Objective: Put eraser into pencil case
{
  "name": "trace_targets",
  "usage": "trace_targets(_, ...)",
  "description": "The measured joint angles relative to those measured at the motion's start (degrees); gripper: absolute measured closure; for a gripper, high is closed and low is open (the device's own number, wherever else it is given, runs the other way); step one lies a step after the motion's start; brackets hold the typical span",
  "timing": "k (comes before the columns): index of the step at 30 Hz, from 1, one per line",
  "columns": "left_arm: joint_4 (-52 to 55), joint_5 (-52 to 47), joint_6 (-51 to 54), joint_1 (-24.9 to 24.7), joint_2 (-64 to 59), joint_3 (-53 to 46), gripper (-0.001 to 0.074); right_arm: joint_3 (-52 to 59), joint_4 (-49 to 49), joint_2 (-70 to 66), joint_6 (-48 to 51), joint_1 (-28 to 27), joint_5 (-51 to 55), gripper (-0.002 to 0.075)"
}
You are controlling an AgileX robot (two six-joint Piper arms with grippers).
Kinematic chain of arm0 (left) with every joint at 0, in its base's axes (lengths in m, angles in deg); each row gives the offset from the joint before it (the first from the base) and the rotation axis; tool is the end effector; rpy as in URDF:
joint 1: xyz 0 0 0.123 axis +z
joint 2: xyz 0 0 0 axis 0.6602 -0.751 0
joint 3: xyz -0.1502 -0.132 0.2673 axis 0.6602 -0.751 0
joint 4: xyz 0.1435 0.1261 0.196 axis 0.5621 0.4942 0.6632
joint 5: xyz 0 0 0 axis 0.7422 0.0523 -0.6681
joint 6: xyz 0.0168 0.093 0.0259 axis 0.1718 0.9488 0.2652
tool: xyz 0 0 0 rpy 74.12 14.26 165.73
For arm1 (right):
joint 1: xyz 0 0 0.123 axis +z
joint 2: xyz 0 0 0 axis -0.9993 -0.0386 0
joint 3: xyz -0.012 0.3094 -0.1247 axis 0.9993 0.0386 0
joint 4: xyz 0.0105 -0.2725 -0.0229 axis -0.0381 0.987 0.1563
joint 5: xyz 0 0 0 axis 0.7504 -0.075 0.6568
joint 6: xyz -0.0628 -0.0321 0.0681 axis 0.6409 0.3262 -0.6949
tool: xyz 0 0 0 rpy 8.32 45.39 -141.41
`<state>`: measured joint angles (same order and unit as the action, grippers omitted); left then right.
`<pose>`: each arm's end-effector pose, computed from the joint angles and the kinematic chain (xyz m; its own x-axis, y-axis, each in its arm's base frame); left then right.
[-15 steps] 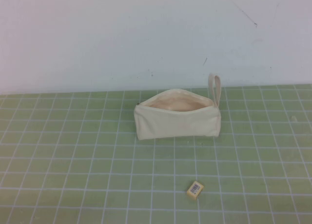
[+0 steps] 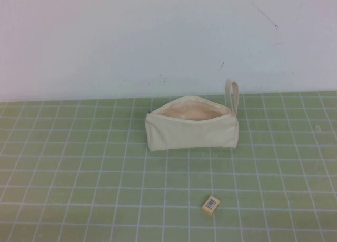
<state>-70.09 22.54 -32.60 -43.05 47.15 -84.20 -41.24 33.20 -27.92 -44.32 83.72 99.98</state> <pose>0.0330 -0.0050 0.1741 -0.2655 -0.1268 -0.9557 0.0335 0.9895 -0.1405 0.0329 0.0028 0.1707 -0.2812 -0.0776 -0.9565 -0.0069 0.9969 -0.0788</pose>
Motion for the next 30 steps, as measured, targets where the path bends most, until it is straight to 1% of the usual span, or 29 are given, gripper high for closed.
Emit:
trace_targets(19,0.00,0.00,0.00,0.00,0.00,0.00,0.0736,0.00,0.00,0.00,0.00,0.00,0.00,0.0727)
trace_targets(22,0.00,0.00,0.00,0.00,0.00,0.00,0.0736,0.12,0.00,0.00,0.00,0.00,-1.38,0.0727)
trace_targets(25,0.00,0.00,0.00,0.00,0.00,0.00,0.0736,0.35,0.00,0.00,0.00,0.00,-7.16,0.0727)
trace_targets(28,0.00,0.00,0.00,0.00,0.00,0.00,0.0736,0.35,-2.49,0.00,0.00,0.00,-18.26,0.0727)
trace_targets(30,0.00,0.00,0.00,0.00,0.00,0.00,0.0736,0.35,-5.40,0.00,0.00,0.00,-27.82,0.0727)
